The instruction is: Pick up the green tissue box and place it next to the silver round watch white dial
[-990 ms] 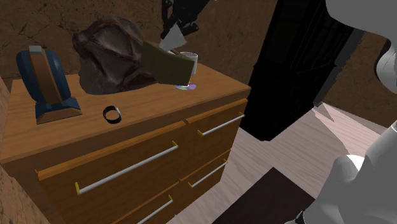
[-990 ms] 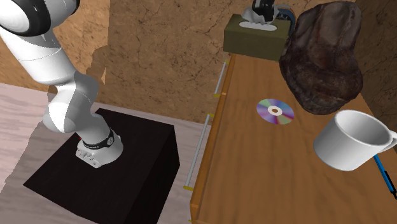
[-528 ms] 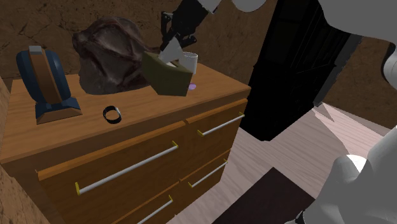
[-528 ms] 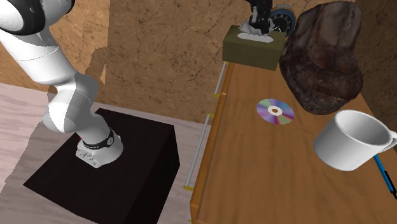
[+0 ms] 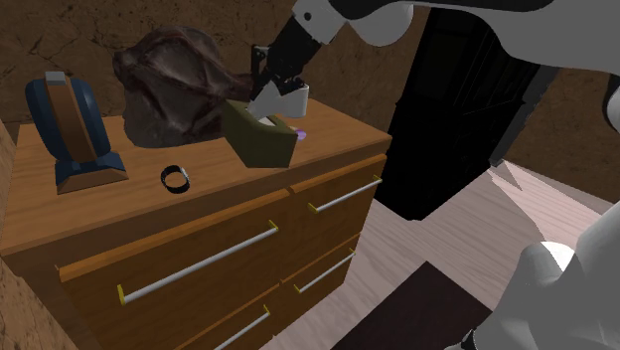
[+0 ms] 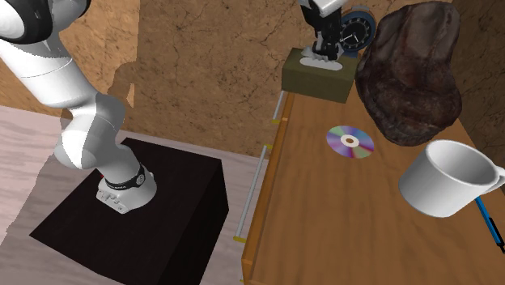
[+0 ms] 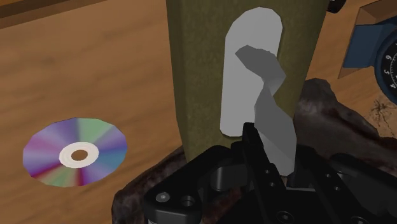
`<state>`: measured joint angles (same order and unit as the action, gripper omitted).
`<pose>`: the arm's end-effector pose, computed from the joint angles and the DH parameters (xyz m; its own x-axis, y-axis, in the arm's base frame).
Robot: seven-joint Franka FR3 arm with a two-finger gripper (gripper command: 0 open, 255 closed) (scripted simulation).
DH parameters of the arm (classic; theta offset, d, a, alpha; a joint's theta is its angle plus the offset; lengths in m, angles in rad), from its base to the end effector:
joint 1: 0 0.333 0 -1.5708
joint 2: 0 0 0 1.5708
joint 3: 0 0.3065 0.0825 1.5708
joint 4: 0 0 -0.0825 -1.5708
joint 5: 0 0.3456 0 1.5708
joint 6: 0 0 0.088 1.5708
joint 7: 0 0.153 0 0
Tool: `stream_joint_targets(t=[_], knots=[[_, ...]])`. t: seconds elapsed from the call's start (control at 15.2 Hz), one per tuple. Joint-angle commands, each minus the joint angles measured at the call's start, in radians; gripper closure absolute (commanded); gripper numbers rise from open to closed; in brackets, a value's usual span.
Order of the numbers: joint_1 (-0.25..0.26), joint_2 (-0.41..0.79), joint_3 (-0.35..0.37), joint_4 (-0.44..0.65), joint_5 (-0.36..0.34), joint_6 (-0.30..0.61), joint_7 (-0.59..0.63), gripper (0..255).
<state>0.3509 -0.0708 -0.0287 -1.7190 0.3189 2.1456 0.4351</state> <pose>0.5255 0.2015 0.6117 0.9203 -0.2782 0.2750 -0.1217 -0.8717 -0.4747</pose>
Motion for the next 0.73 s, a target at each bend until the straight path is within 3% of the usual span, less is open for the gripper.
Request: stream_joint_targets(t=[0.0,0.53,0.59,0.66], knots=[[0.001,-0.006,0.001,-0.038,0.005,0.032,-0.009,255],[0.001,-0.006,0.001,-0.038,0.005,0.032,-0.009,255],[0.001,-0.006,0.001,-0.038,0.005,0.032,-0.009,0],[0.001,-0.006,0.001,-0.038,0.005,0.032,-0.009,0]])
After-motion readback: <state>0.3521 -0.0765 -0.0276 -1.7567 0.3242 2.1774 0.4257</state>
